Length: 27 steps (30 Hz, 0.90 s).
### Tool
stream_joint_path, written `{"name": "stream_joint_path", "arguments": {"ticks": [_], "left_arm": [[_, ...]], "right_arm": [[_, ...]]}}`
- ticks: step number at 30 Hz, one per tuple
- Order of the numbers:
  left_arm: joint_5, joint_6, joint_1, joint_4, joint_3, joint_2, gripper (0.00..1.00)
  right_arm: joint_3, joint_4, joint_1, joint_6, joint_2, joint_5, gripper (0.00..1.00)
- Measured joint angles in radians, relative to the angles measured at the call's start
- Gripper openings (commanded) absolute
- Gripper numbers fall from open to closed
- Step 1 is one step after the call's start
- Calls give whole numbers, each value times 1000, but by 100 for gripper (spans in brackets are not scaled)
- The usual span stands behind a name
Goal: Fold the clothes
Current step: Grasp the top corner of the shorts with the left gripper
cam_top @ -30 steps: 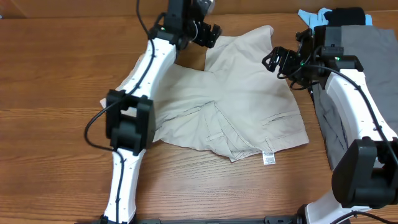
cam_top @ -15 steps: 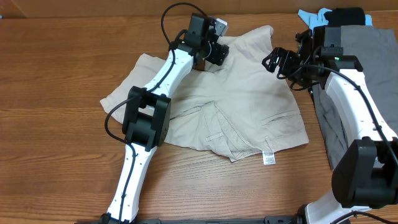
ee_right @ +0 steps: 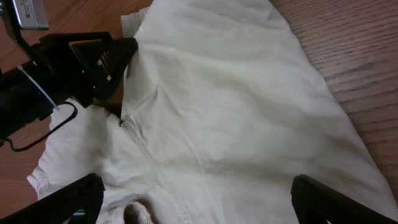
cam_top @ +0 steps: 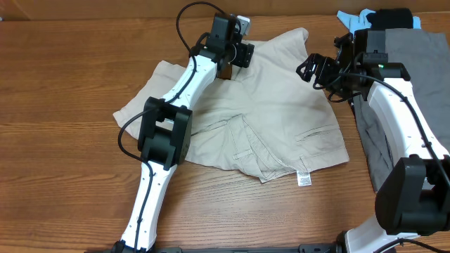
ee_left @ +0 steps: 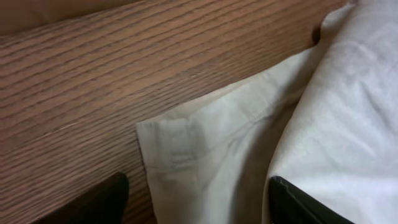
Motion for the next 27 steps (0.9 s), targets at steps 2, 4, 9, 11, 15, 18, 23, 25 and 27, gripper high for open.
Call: {"name": "stream_joint_path", "arguments": {"ticks": [2, 4, 9, 11, 15, 18, 23, 25, 27], "left_arm": [[-4, -4, 2, 8, 0, 2, 71], [-9, -8, 2, 13, 0, 5, 70], [-19, -25, 2, 23, 2, 30, 66], [-24, -28, 2, 25, 2, 42, 66], [-31, -31, 2, 45, 2, 48, 67], [-38, -45, 2, 66, 2, 48, 66], [-42, -88, 10, 76, 2, 48, 47], [-41, -103, 16, 73, 2, 48, 43], [-42, -112, 20, 71, 2, 48, 41]], "right_arm": [[0, -1, 0, 0, 0, 1, 100], [0, -2, 0, 0, 0, 4, 100], [0, -4, 0, 0, -1, 8, 100], [0, -2, 0, 0, -2, 8, 100], [0, 1, 0, 0, -2, 10, 100], [0, 7, 0, 0, -2, 12, 100], [0, 8, 0, 0, -2, 12, 100], [0, 8, 0, 0, -2, 12, 100], [0, 8, 0, 0, -2, 12, 100]]}}
